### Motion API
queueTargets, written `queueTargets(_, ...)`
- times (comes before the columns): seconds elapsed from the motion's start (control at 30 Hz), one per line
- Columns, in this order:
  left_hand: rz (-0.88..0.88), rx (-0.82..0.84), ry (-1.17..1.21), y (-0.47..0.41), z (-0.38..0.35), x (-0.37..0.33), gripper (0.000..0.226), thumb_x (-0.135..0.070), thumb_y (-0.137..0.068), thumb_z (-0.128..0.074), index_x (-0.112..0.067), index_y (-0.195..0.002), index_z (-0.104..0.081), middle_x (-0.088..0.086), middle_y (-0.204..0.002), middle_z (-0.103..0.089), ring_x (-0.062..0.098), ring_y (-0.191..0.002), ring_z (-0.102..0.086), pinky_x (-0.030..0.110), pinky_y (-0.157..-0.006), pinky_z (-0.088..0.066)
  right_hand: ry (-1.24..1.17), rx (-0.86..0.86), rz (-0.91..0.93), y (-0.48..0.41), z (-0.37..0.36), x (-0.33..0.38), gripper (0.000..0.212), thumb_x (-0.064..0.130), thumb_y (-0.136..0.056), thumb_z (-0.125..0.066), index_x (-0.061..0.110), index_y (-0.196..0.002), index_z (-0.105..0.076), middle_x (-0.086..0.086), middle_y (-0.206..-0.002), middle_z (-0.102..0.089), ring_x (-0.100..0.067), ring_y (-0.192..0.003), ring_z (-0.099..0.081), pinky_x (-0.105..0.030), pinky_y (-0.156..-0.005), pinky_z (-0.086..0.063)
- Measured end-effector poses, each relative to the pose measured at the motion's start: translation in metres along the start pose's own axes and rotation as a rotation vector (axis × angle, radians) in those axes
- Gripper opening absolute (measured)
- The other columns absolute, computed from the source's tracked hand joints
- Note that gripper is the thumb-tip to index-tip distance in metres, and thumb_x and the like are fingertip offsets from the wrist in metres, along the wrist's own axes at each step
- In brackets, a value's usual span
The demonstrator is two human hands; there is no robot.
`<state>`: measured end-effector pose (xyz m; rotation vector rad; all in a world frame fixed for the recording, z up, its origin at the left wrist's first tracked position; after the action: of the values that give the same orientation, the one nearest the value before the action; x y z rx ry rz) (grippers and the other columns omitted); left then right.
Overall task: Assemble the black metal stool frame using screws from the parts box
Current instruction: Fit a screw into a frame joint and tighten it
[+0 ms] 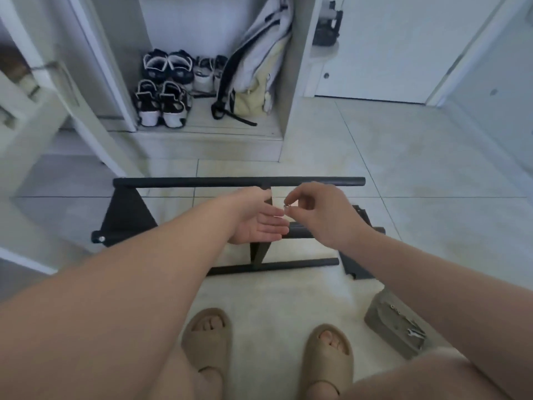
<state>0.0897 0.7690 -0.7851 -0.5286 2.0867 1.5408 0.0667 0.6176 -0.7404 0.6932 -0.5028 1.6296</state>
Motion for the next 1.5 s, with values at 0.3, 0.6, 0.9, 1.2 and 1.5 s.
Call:
queueTargets(0.3, 0.095, 0.016, 0.089, -0.004, 0.057, 0.001, 0.05, -0.036, -0.108, -0.037, 0.002, -0.093, -0.067, 0.012, -0.071, -0.071, 0.021, -0.063, -0.072, 0.023, -0.05, -0.053, -0.041, 0.07, 0.058, -0.025, -0.049, 0.029, 0.015, 0.024, -0.093, -0.07, 0.028, -0.108, -0.072, 0.003, -0.091, -0.063, -0.003, -0.077, -0.057, -0.008, -0.065, -0.041)
queueTargets(0.6, -0.13, -0.468, -0.451, -0.034, 0.089, -0.007, 0.017, -0.013, -0.091, -0.056, -0.001, -0.101, -0.063, 0.019, -0.088, -0.065, 0.024, -0.066, -0.062, 0.026, -0.046, -0.035, 0.308, 0.207, -0.105, -0.043, -0.059, -0.036, 0.037, 0.033, -0.099, -0.061, 0.024, -0.134, -0.058, 0.004, -0.129, -0.055, -0.018, -0.124, -0.048, -0.036, -0.105, -0.04)
queueTargets(0.9, -0.356, -0.373, -1.151, -0.065, 0.076, 0.0, 0.046, -0.038, -0.1, -0.05, -0.012, -0.064, -0.057, 0.005, -0.066, -0.054, 0.023, -0.067, -0.052, 0.031, -0.055, -0.032, 0.412, 0.46, -0.208, -0.049, -0.076, -0.078, 0.059, 0.071, -0.09, -0.054, 0.031, -0.133, -0.052, 0.013, -0.11, -0.064, -0.017, -0.108, -0.056, -0.036, -0.098, -0.039)
queueTargets(1.2, -0.31, -0.245, -1.007, -0.081, 0.058, 0.001, 0.042, -0.045, -0.101, -0.048, -0.014, -0.096, -0.076, 0.003, -0.076, -0.061, 0.02, -0.075, -0.057, 0.033, -0.072, -0.046, 0.415, 0.429, -0.141, -0.055, -0.082, -0.086, 0.04, 0.067, -0.093, -0.051, 0.028, -0.089, -0.059, 0.007, -0.079, -0.059, -0.012, -0.075, -0.055, -0.033, -0.069, -0.045)
queueTargets(1.5, -0.244, -0.163, -1.064, -0.093, 0.032, 0.004, 0.046, -0.036, -0.105, -0.043, -0.002, -0.084, -0.065, 0.005, -0.072, -0.044, 0.021, -0.067, -0.041, 0.033, -0.07, -0.035, 0.453, 0.453, -0.14, -0.046, -0.075, -0.095, 0.039, 0.068, -0.093, -0.049, 0.03, -0.087, -0.055, 0.009, -0.081, -0.056, -0.014, -0.078, -0.055, -0.033, -0.065, -0.043)
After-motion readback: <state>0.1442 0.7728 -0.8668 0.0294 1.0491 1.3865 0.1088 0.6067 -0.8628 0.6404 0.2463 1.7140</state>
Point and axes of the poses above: each hand's wrist, its own y-axis away from the middle knuckle, its own z-axis out of the back of the hand, x = y × z, the point moved 3 cm from there along -y, towards the middle knuckle
